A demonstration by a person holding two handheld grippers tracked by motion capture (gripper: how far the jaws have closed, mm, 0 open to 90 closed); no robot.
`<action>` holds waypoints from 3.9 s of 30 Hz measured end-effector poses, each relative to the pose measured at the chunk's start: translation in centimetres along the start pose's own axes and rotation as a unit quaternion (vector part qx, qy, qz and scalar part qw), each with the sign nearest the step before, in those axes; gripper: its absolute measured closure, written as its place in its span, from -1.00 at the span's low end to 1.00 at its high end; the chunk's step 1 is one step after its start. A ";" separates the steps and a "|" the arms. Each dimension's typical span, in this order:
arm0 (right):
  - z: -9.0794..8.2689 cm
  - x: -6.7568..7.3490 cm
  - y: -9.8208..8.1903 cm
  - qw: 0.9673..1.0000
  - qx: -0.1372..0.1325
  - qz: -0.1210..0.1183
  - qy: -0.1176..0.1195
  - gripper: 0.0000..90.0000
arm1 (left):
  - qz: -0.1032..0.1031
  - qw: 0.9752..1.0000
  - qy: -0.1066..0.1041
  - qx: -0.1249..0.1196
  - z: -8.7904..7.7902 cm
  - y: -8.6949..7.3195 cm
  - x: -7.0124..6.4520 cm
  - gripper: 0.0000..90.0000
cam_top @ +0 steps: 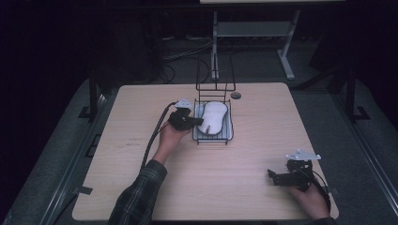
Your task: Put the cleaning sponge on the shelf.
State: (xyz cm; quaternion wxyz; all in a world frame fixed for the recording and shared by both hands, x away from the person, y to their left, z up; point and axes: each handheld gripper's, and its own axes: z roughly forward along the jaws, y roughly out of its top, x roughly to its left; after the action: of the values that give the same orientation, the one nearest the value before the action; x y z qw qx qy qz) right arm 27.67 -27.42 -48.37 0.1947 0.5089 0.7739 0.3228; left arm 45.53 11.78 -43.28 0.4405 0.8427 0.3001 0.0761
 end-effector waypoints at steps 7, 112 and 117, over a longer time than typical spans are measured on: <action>0.0 0.0 0.0 1.000 0.000 0.000 0.000 -1.00 | 0.013 1.000 -0.005 0.010 0.6 0.3 -0.9 1.00; 0.0 0.0 0.0 1.000 0.000 0.000 0.000 -1.00 | -0.025 0.990 0.107 0.085 -17.4 -17.7 -5.1 -0.68; 0.0 0.0 0.0 1.000 0.001 0.000 0.000 -1.00 | -0.020 0.989 0.109 0.094 -17.2 -18.2 -5.1 -0.69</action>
State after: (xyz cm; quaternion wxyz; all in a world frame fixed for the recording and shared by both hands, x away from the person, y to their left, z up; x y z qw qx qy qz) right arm 27.60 -27.41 -48.36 0.1943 0.5094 0.7739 0.3224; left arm 26.64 28.70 -46.54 0.3256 0.8607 0.3692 0.1300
